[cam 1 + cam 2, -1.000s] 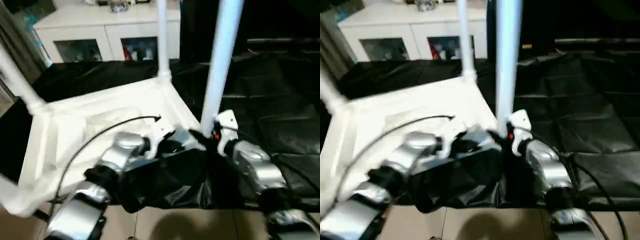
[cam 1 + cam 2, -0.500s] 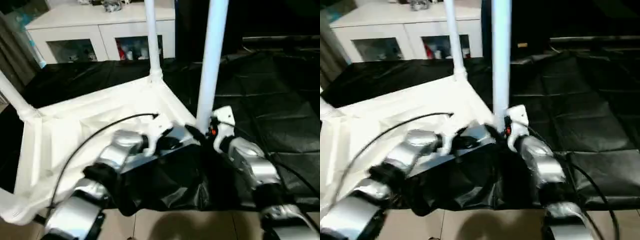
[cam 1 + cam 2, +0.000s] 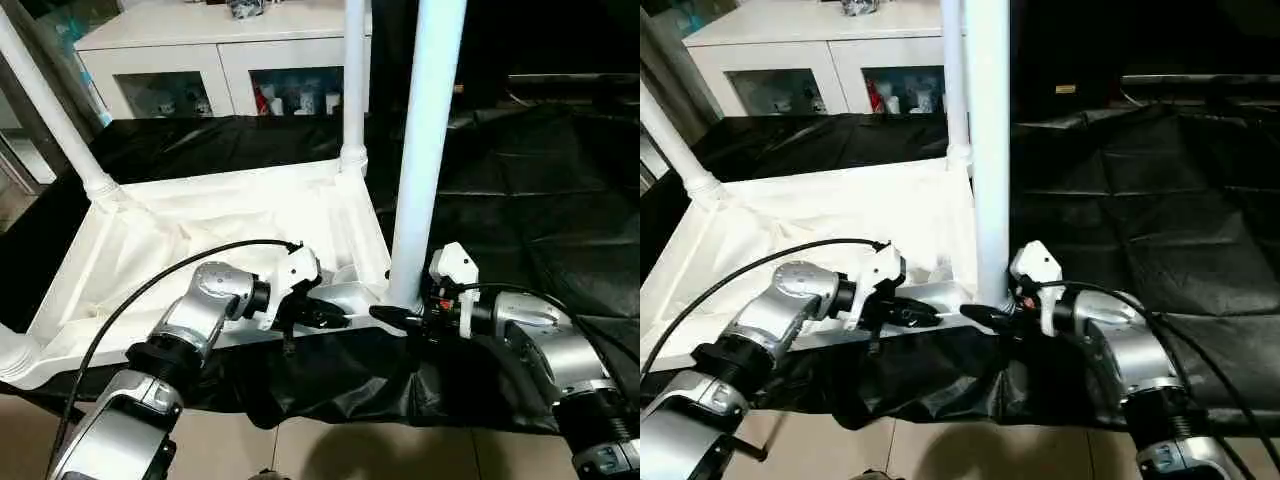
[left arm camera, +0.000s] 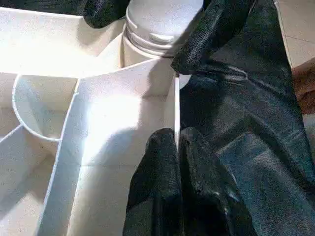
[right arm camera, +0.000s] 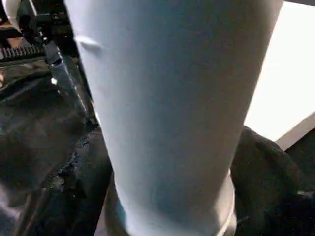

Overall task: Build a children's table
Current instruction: Insert table leg to table base

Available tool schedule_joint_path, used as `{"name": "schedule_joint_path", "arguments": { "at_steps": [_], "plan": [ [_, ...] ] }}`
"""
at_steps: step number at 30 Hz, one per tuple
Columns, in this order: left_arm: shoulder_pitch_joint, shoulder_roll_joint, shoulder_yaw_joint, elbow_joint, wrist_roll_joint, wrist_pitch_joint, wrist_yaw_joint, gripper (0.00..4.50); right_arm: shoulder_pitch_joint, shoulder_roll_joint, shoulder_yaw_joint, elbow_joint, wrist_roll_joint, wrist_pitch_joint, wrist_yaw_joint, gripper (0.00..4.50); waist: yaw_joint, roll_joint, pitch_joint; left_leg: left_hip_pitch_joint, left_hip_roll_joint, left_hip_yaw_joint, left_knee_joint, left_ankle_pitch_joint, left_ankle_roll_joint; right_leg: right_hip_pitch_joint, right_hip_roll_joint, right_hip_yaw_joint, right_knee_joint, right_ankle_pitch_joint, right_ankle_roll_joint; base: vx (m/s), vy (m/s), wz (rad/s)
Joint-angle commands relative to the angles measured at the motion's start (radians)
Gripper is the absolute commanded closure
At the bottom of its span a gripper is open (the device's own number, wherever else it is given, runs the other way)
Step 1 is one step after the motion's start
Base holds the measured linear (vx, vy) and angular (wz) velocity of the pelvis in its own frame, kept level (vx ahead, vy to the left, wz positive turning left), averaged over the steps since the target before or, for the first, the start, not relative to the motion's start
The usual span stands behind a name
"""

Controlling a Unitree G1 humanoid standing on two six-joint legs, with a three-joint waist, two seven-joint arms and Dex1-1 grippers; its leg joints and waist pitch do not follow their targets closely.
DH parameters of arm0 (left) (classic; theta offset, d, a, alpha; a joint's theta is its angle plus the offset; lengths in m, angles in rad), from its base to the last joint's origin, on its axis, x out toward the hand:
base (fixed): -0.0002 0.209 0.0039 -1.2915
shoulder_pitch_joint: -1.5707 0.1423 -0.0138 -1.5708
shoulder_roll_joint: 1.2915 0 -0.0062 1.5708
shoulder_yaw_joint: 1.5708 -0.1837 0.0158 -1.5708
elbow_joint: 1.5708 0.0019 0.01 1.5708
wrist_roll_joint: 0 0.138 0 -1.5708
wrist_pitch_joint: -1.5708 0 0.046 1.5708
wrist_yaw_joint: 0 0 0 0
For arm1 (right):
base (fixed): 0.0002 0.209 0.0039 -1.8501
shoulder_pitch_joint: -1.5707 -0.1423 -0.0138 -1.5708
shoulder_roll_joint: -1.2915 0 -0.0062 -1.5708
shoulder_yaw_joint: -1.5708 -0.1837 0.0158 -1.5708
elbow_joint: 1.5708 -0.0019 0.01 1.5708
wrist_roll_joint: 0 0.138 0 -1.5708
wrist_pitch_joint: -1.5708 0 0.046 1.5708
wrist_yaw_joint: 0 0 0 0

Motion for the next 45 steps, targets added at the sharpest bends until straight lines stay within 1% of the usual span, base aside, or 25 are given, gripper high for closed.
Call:
{"name": "schedule_joint_path", "arguments": {
  "at_steps": [1,5,6,8,10,12,15,16,17,18,19,22,23,24,25,28,30,32,34,36,37,40,41,44,45],
  "plan": [
    [-0.011,0.003,0.004,-0.051,-0.027,-0.003,-0.031,4.50,-0.002,0.004,0.003,-0.004,0.002,0.024,0.002,1.31,-0.001,-0.016,-0.070,0.016,0.033,-0.008,-0.064,-0.191,0.102,0.055,-0.056,0.041,-0.063,-0.148,-0.243,0.000,0.000,0.00],
    [-0.006,-0.001,0.007,-0.061,-0.027,0.005,-0.012,4.50,-0.009,0.025,-0.001,0.000,0.011,0.041,-0.031,1.63,-0.003,-0.014,-0.071,0.015,0.033,-0.009,-0.063,-0.178,0.103,0.055,-0.055,0.039,-0.062,-0.139,-0.239,0.000,0.000,0.00],
    [-0.005,-0.003,0.009,-0.062,-0.027,0.007,-0.004,4.50,-0.012,0.031,-0.004,0.005,0.010,0.044,-0.047,1.63,-0.002,-0.019,-0.072,0.015,0.033,-0.009,-0.062,-0.170,0.105,0.055,-0.055,0.040,-0.059,-0.134,-0.241,0.000,0.000,0.00],
    [-0.007,-0.008,0.013,-0.054,-0.019,0.007,0.021,4.50,-0.022,0.045,-0.013,0.025,-0.003,0.054,-0.092,1.72,-0.005,-0.018,-0.070,0.015,0.032,-0.008,-0.063,-0.177,0.101,0.053,-0.055,0.040,-0.063,-0.155,-0.238,0.000,0.000,0.00],
    [-0.022,-0.023,0.023,-0.023,0.008,0.008,0.096,4.50,-0.054,0.077,-0.037,0.096,-0.045,0.054,-0.223,1.77,-0.008,-0.017,-0.068,0.014,0.031,-0.009,-0.065,-0.183,0.090,0.052,-0.055,0.039,-0.064,-0.180,-0.232,0.000,0.000,0.00],
    [-0.045,-0.051,0.037,0.026,0.029,0.005,0.194,4.50,-0.088,0.112,-0.073,0.176,-0.071,0.054,-0.371,1.79,-0.020,-0.015,-0.065,0.019,0.027,-0.009,-0.069,-0.224,0.058,0.051,-0.054,0.038,-0.075,-0.249,-0.210,0.000,0.000,0.00],
    [-0.086,-0.106,0.063,0.095,0.045,0.005,0.339,4.50,-0.127,0.172,-0.138,0.275,-0.065,0.086,-0.571,1.80,-0.031,-0.014,-0.063,0.019,0.023,-0.010,-0.070,-0.234,0.035,0.050,-0.053,0.039,-0.077,-0.270,-0.202,0.000,0.000,0.00],
    [-0.086,-0.106,0.063,0.095,0.045,0.005,0.339,4.50,-0.127,0.172,-0.138,0.275,-0.065,0.086,-0.571,1.80,-0.032,-0.014,-0.064,0.020,0.024,-0.011,-0.071,-0.238,0.033,0.051,-0.054,0.038,-0.078,-0.270,-0.201,0.000,0.000,0.00],
    [-0.110,-0.134,0.073,0.127,0.049,0.006,0.411,4.50,-0.139,0.199,-0.158,0.302,-0.061,0.099,-0.644,1.80,-0.035,-0.016,-0.066,0.018,0.023,-0.011,-0.069,-0.230,0.040,0.054,-0.053,0.039,-0.077,-0.249,-0.199,0.000,0.000,0.00],
    [-0.115,-0.140,0.075,0.134,0.049,0.007,0.425,4.50,-0.141,0.205,-0.161,0.307,-0.061,0.100,-0.658,1.80,-0.038,-0.013,-0.067,0.015,0.022,-0.012,-0.068,-0.216,0.045,0.055,-0.053,0.039,-0.075,-0.218,-0.203,0.000,0.000,0.00],
    [-0.125,-0.152,0.080,0.146,0.049,0.009,0.453,4.50,-0.145,0.216,-0.165,0.316,-0.062,0.102,-0.687,1.80,-0.039,-0.015,-0.069,0.015,0.020,-0.011,-0.065,-0.206,0.049,0.056,-0.052,0.038,-0.075,-0.203,-0.206,0.000,0.000,0.00],
    [-0.171,-0.208,0.096,0.201,0.044,0.005,0.509,4.50,-0.145,0.270,-0.114,0.318,-0.084,0.060,-0.659,1.80,-0.038,-0.014,-0.070,0.013,0.017,-0.008,-0.062,-0.185,0.071,0.058,-0.052,0.036,-0.074,-0.174,-0.212,0.000,0.000,0.00],
    [-0.174,-0.211,0.093,0.202,0.043,0.001,0.500,4.50,-0.137,0.279,-0.113,0.297,-0.063,0.058,-0.615,1.45,-0.035,-0.013,-0.070,0.013,0.019,-0.009,-0.061,-0.186,0.079,0.059,-0.055,0.036,-0.076,-0.177,-0.211,0.000,0.000,0.00],
    [-0.175,-0.212,0.091,0.203,0.042,-0.003,0.486,4.50,-0.130,0.284,-0.115,0.279,-0.045,0.059,-0.583,1.45,-0.033,-0.011,-0.070,0.012,0.019,-0.010,-0.062,-0.185,0.088,0.060,-0.054,0.035,-0.074,-0.178,-0.211,0.000,0.000,0.00],
    [-0.175,-0.213,0.089,0.203,0.041,-0.006,0.477,4.50,-0.126,0.286,-0.116,0.268,-0.032,0.062,-0.564,1.10,-0.033,-0.011,-0.070,0.013,0.020,-0.010,-0.062,-0.187,0.092,0.060,-0.054,0.036,-0.075,-0.177,-0.210,0.000,0.000,0.00],
    [-0.167,-0.203,0.079,0.197,0.037,-0.015,0.441,4.50,-0.114,0.273,-0.101,0.236,-0.021,0.060,-0.507,1.06,-0.031,-0.011,-0.071,0.012,0.022,-0.011,-0.062,-0.190,0.103,0.062,-0.053,0.034,-0.074,-0.170,-0.214,0.000,0.000,0.00],
    [-0.152,-0.187,0.066,0.181,0.030,-0.022,0.391,4.50,-0.100,0.245,-0.072,0.202,-0.027,0.048,-0.453,0.79,-0.031,-0.012,-0.070,0.013,0.023,-0.010,-0.063,-0.195,0.103,0.060,-0.053,0.034,-0.075,-0.175,-0.219,0.000,0.000,0.00],
    [-0.125,-0.161,0.047,0.151,0.020,-0.029,0.302,4.50,-0.076,0.199,-0.038,0.156,-0.031,0.038,-0.355,0.79,-0.027,-0.013,-0.070,0.012,0.025,-0.010,-0.063,-0.195,0.107,0.062,-0.053,0.035,-0.073,-0.170,-0.219,0.000,0.000,0.00],
    [-0.099,-0.137,0.032,0.115,0.011,-0.027,0.230,4.50,-0.058,0.159,-0.020,0.118,-0.023,0.038,-0.275,0.79,-0.027,-0.013,-0.069,0.006,0.026,-0.011,-0.064,-0.195,0.114,0.066,-0.055,0.034,-0.070,-0.166,-0.221,0.000,0.000,0.00],
    [-0.077,-0.113,0.018,0.082,0.006,-0.020,0.174,4.50,-0.042,0.127,-0.013,0.082,-0.011,0.044,-0.203,0.79,-0.028,-0.012,-0.069,0.011,0.028,-0.010,-0.063,-0.201,0.119,0.062,-0.054,0.036,-0.070,-0.164,-0.225,0.000,0.000,0.00],
    [-0.058,-0.089,0.005,0.053,0.002,-0.014,0.124,4.50,-0.031,0.101,-0.007,0.054,-0.001,0.050,-0.149,0.79,-0.026,-0.022,-0.069,0.011,0.028,-0.009,-0.063,-0.199,0.120,0.060,-0.055,0.036,-0.069,-0.183,-0.228,0.000,0.000,0.00],
    [-0.028,-0.034,-0.023,0.004,-0.002,-0.004,0.026,4.50,-0.010,0.041,0.020,0.007,0.007,0.050,-0.046,0.79,-0.022,-0.017,-0.068,0.012,0.033,-0.010,-0.065,-0.196,0.121,0.058,-0.054,0.038,-0.069,-0.192,-0.226,0.000,0.000,0.00],
    [-0.025,-0.025,-0.027,0.000,0.000,-0.005,0.013,4.50,-0.006,0.031,0.026,0.000,0.006,0.050,-0.029,0.79,-0.023,-0.015,-0.068,0.016,0.035,-0.009,-0.066,-0.206,0.120,0.053,-0.053,0.039,-0.070,-0.197,-0.228,0.000,0.000,0.00],
    [-0.017,0.006,-0.030,-0.007,-0.001,-0.009,-0.040,4.50,0.003,-0.002,0.045,-0.022,0.007,0.054,0.024,0.79,-0.012,-0.013,-0.065,0.018,0.034,-0.008,-0.068,-0.225,0.097,0.052,-0.054,0.041,-0.072,-0.227,-0.220,0.000,0.000,0.00],
    [-0.016,0.010,-0.025,-0.009,-0.003,-0.008,-0.046,4.50,0.002,-0.004,0.045,-0.023,0.005,0.055,0.027,0.79,-0.010,-0.008,-0.066,0.019,0.034,-0.008,-0.068,-0.225,0.094,0.052,-0.054,0.042,-0.072,-0.227,-0.219,0.000,0.000,0.00]
  ]
}}
